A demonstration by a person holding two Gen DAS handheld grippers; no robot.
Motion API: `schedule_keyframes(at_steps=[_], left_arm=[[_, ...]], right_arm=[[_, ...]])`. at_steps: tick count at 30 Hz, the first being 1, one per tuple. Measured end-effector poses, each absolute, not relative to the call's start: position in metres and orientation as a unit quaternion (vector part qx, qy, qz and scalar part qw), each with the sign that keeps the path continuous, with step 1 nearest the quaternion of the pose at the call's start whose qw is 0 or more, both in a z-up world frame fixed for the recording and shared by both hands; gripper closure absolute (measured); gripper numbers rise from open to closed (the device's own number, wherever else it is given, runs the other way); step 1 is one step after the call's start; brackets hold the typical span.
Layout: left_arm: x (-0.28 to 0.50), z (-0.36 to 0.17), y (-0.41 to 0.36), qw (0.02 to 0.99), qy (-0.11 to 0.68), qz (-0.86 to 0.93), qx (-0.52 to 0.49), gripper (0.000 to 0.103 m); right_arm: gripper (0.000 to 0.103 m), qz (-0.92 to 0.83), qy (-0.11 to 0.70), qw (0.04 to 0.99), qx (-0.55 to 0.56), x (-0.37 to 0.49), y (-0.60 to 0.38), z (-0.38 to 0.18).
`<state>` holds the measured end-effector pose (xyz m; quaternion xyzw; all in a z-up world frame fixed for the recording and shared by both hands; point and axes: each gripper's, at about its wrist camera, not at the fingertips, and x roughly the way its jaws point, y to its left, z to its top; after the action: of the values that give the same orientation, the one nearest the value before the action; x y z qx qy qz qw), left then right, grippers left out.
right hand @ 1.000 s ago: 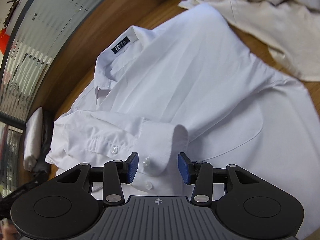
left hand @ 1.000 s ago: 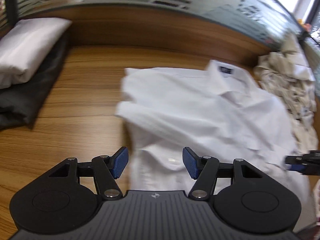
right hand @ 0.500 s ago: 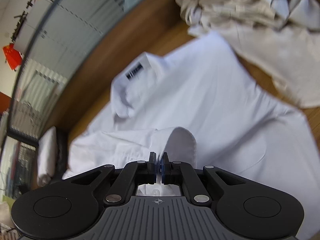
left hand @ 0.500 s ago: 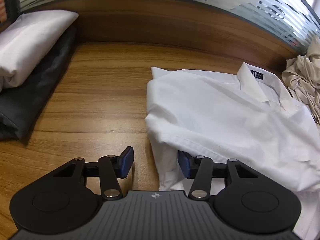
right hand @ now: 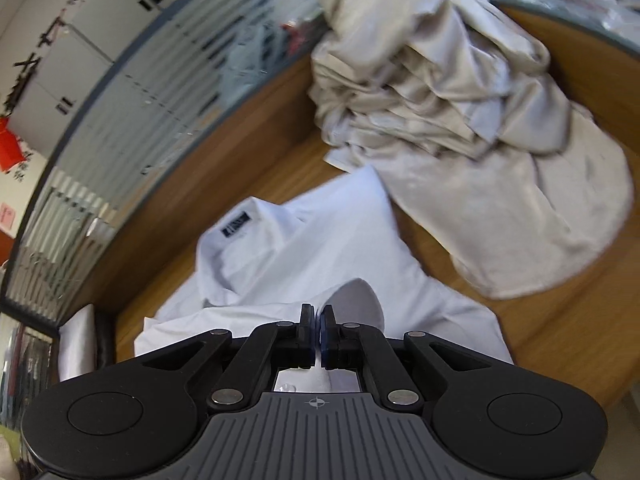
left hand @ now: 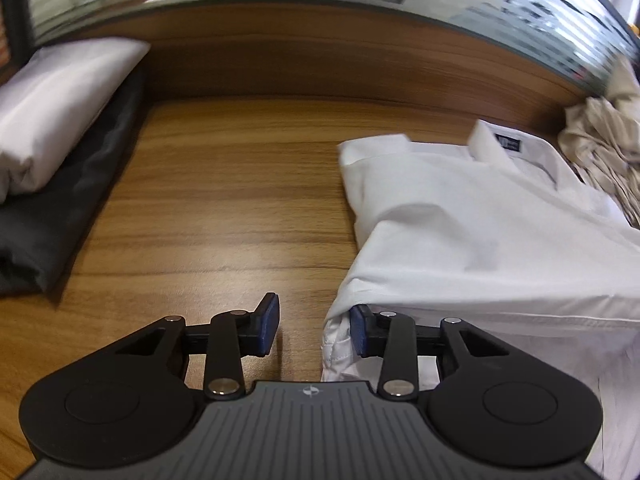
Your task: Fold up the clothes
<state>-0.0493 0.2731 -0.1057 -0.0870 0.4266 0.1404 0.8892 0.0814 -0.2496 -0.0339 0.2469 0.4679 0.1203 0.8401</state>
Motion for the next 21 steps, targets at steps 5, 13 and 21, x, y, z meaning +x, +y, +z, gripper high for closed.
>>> schedule_keyframes(at_steps=[5,13,21], left_arm=[[-0.049,-0.1,0.262,0.896,0.428,0.114,-0.041,0.061],[-0.047,-0.111,0.263,0.89,0.44,0.114,-0.033,0.061],[-0.053,-0.107,0.26,0.894,0.429,0.118,-0.046,0.062]], right_arm=[[0.099,0.105,0.465,0.845,0.245,0.074,-0.257,-0.039],[0.095,0.091,0.524,0.823,0.198,0.079,-0.253,-0.1],[0.061,0.105,0.512,0.852,-0.003,0.078,-0.195,-0.071]])
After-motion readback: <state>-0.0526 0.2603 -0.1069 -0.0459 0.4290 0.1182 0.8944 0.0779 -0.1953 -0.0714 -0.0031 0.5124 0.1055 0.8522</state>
